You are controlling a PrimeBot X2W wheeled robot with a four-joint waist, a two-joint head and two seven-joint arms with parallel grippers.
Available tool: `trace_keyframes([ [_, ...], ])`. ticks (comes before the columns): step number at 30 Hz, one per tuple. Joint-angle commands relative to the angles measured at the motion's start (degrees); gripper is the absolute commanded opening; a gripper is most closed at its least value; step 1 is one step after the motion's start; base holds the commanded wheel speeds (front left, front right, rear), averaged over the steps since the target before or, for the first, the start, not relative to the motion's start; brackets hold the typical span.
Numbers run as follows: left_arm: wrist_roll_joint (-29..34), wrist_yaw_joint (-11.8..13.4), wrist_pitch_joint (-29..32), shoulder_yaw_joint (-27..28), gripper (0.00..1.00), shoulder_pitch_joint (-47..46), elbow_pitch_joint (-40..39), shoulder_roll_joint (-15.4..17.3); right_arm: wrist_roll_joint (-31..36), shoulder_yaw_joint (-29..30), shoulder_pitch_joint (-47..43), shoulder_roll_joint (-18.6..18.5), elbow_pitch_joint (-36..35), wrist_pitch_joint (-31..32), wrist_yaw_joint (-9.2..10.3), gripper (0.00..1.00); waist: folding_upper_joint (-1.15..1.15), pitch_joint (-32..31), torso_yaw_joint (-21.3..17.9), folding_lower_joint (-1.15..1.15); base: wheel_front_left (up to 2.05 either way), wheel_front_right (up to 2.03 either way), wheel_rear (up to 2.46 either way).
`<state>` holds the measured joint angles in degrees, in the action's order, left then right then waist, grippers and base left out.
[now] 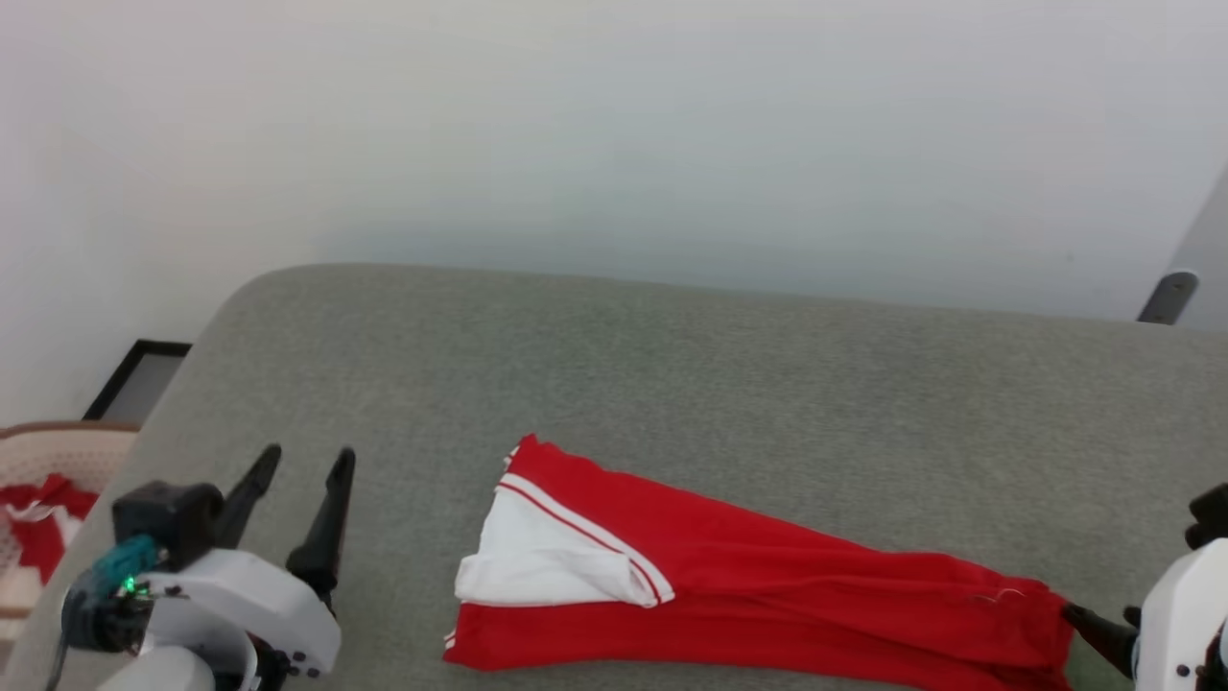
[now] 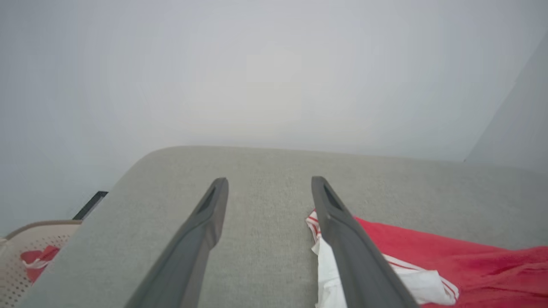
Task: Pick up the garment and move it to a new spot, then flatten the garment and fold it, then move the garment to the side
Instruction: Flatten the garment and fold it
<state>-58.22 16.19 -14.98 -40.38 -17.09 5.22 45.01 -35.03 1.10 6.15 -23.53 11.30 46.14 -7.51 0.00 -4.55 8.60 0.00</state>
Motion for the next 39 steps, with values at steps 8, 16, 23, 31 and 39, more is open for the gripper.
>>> trace_keyframes([
  [8, 12.5, -1.9, -0.2, 16.3, 1.00, 11.5, -2.0, -8.3, 0.9, 3.9, 0.1, 2.5, 4.7, 2.7, 0.05, 1.00, 0.00, 1.8, 3.9, 0.00, 0.00, 0.00, 0.00],
  [16, 20.7, -7.2, -0.2, 27.4, 1.00, 17.8, -1.0, -16.4, 2.5, 3.4, 1.9, 3.6, 11.2, 1.9, 0.05, 1.00, 0.00, 3.4, 6.2, 0.00, 0.00, 0.00, 0.00],
  [23, 25.2, -11.7, -0.2, 33.5, 1.00, 19.1, 0.2, -22.1, 0.6, -0.9, 4.0, 4.0, 16.5, 1.8, 0.02, 0.00, 0.00, 5.4, 7.8, 0.00, 0.00, 0.00, 0.00],
  [31, 29.5, -14.8, -0.2, 38.3, 1.00, 19.2, 1.2, -25.9, -3.1, -4.7, 5.8, 1.6, 17.1, -0.5, 0.02, 0.00, 0.00, 6.7, 8.1, 0.00, 0.00, 0.00, 0.00],
  [39, 32.7, -17.0, -0.2, 42.0, 1.00, 19.3, 0.9, -28.9, -4.2, -5.5, 7.8, -4.5, 17.9, -4.0, 0.10, 0.00, 0.00, 7.2, 5.9, 0.00, 0.00, 0.00, 0.00],
])
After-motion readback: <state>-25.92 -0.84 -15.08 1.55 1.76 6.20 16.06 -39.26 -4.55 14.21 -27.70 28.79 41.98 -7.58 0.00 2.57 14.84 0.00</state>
